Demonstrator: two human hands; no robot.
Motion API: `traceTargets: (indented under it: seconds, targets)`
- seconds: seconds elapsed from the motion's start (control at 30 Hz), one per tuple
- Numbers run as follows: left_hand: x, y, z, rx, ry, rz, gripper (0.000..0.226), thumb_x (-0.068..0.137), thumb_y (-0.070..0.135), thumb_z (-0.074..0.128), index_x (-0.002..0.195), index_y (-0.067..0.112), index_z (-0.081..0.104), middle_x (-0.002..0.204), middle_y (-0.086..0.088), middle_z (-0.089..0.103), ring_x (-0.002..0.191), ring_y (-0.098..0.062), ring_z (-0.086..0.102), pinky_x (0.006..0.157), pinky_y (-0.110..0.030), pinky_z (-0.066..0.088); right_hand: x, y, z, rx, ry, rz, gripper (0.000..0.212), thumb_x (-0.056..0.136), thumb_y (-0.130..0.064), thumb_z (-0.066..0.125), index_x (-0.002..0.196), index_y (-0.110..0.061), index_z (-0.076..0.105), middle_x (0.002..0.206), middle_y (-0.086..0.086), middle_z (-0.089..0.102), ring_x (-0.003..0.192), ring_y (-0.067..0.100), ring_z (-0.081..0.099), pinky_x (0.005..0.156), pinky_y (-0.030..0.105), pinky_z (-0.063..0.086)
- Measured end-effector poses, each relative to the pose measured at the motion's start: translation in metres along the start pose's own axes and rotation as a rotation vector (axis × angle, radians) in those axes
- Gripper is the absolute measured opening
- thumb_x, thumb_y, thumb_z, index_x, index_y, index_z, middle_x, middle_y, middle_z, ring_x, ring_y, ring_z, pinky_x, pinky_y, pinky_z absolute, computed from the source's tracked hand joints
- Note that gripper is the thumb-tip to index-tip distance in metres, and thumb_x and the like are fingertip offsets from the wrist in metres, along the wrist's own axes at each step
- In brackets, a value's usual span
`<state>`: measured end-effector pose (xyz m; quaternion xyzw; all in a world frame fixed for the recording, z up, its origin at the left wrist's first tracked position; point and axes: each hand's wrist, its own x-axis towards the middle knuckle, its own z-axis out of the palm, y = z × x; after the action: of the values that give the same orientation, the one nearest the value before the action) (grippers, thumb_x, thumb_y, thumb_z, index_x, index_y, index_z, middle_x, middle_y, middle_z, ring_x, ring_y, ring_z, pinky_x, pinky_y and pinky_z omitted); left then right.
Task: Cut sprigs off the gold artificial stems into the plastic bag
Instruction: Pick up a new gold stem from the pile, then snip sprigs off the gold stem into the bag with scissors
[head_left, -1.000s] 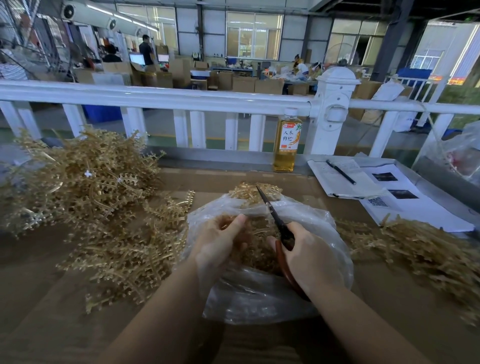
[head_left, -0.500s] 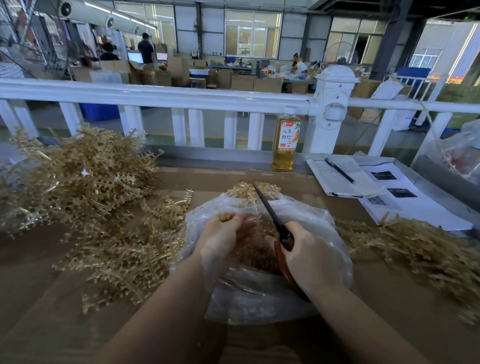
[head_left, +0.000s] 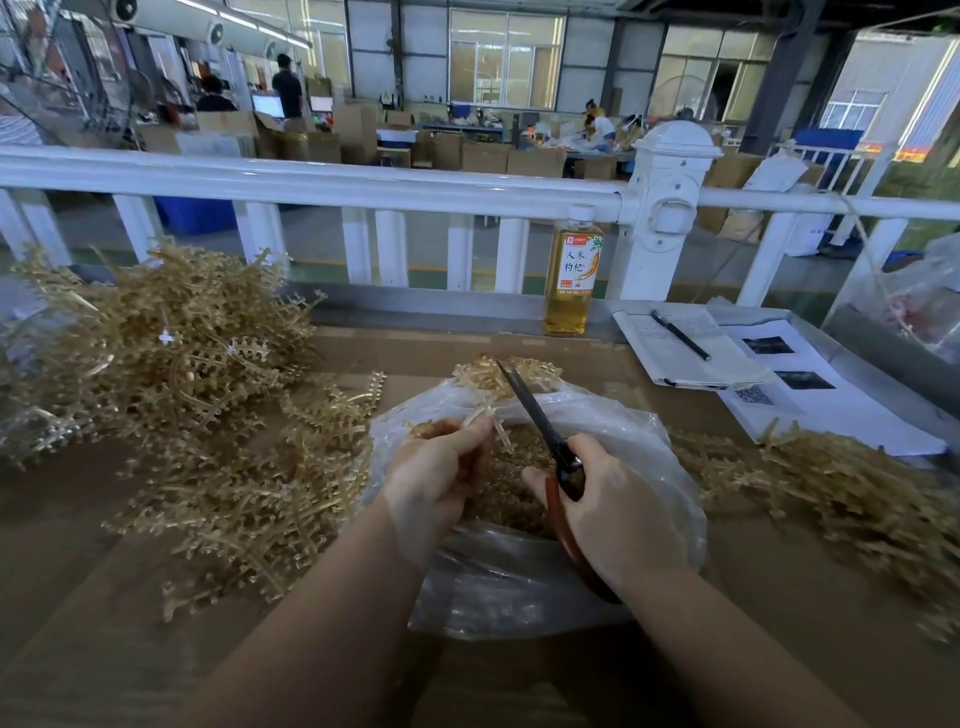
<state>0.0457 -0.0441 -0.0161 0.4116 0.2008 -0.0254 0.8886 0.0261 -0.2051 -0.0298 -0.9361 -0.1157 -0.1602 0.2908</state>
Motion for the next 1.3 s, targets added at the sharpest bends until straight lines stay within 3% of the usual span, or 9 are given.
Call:
traceTargets:
  seconds: [0.07,0.17,0.3,0.4,0.63,0.83,1.0,1.17,1.3]
  targets:
    - [0.0,0.0,0.001,-0.002,-0.015,-0.017,0.023,0.08,-0.005,0.066,0.072,0.012,0.052,0.073,-0.009,0.067,0.06,-0.014,0.066,0.055,-0.027,0.052,0.0,-0.002,0.002,0.016,-0.008,-0.016,0.029,0.088,-0.054,0.056,0.092,-0.026,0.051,0.078,-0.007,0.057,0.075,0.012,0.055,0.063,0.024,0.04]
    - [-0.001,-0.001,0.001,-0.061,-0.102,-0.041,0.02,0.087,-0.012,0.051,0.079,0.006,0.051,0.075,-0.014,0.069,0.063,-0.018,0.068,0.061,-0.029,0.059,-0.001,-0.001,0.004,0.004,-0.007,-0.021,0.028,0.088,-0.054,0.056,0.093,-0.027,0.049,0.08,-0.006,0.058,0.077,0.013,0.056,0.066,0.025,0.042]
    - [-0.001,-0.003,0.0,-0.087,-0.162,-0.06,0.024,0.086,-0.02,0.039,0.094,-0.002,0.054,0.091,-0.021,0.063,0.083,-0.029,0.066,0.065,-0.032,0.06,0.0,0.002,0.004,0.028,-0.014,-0.001,0.027,0.089,-0.055,0.053,0.097,-0.029,0.051,0.08,-0.009,0.057,0.079,0.012,0.056,0.066,0.026,0.04]
    - [-0.001,-0.006,0.0,-0.026,-0.138,-0.016,0.017,0.084,-0.018,0.05,0.094,-0.006,0.056,0.085,-0.019,0.062,0.076,-0.026,0.068,0.056,-0.026,0.058,0.001,0.004,0.004,0.034,0.004,-0.002,0.026,0.089,-0.054,0.054,0.095,-0.029,0.051,0.077,-0.009,0.057,0.076,0.013,0.056,0.064,0.027,0.043]
    - [-0.003,-0.005,-0.002,-0.01,-0.206,0.039,0.015,0.085,-0.013,0.053,0.096,-0.006,0.06,0.08,-0.014,0.071,0.069,-0.02,0.07,0.06,-0.027,0.058,0.001,0.007,0.003,0.044,0.009,0.004,0.026,0.089,-0.054,0.053,0.095,-0.028,0.051,0.075,-0.009,0.057,0.073,0.011,0.056,0.064,0.028,0.046]
    - [-0.002,-0.004,-0.003,0.062,-0.151,0.12,0.014,0.085,-0.012,0.055,0.086,0.0,0.062,0.074,-0.011,0.066,0.069,-0.019,0.068,0.063,-0.031,0.06,0.001,0.006,0.002,0.067,0.044,0.002,0.023,0.089,-0.055,0.053,0.09,-0.033,0.05,0.072,-0.012,0.056,0.07,0.002,0.054,0.056,0.015,0.034]
    - [-0.003,-0.004,-0.003,0.134,-0.067,0.224,0.017,0.08,-0.01,0.065,0.086,0.003,0.056,0.066,-0.009,0.068,0.061,-0.018,0.069,0.056,-0.028,0.058,0.001,0.002,-0.001,0.091,0.076,-0.018,0.022,0.089,-0.053,0.056,0.083,-0.036,0.043,0.061,-0.014,0.05,0.06,-0.004,0.049,0.051,0.012,0.031]
    - [-0.008,-0.004,-0.004,0.078,-0.232,0.089,0.015,0.085,-0.014,0.051,0.088,0.0,0.056,0.077,-0.015,0.068,0.069,-0.021,0.07,0.06,-0.029,0.058,0.005,0.001,-0.004,0.158,0.051,0.039,0.019,0.092,-0.048,0.056,0.089,-0.029,0.054,0.064,-0.01,0.058,0.06,0.002,0.057,0.05,0.013,0.033]
    - [-0.014,0.0,-0.005,0.026,-0.358,-0.011,0.031,0.088,-0.02,0.033,0.101,-0.005,0.058,0.093,-0.019,0.067,0.083,-0.026,0.07,0.075,-0.034,0.059,0.007,0.006,-0.007,0.123,0.083,0.078,0.011,0.095,-0.039,0.055,0.09,-0.029,0.056,0.064,-0.012,0.058,0.062,0.004,0.057,0.05,0.017,0.033]
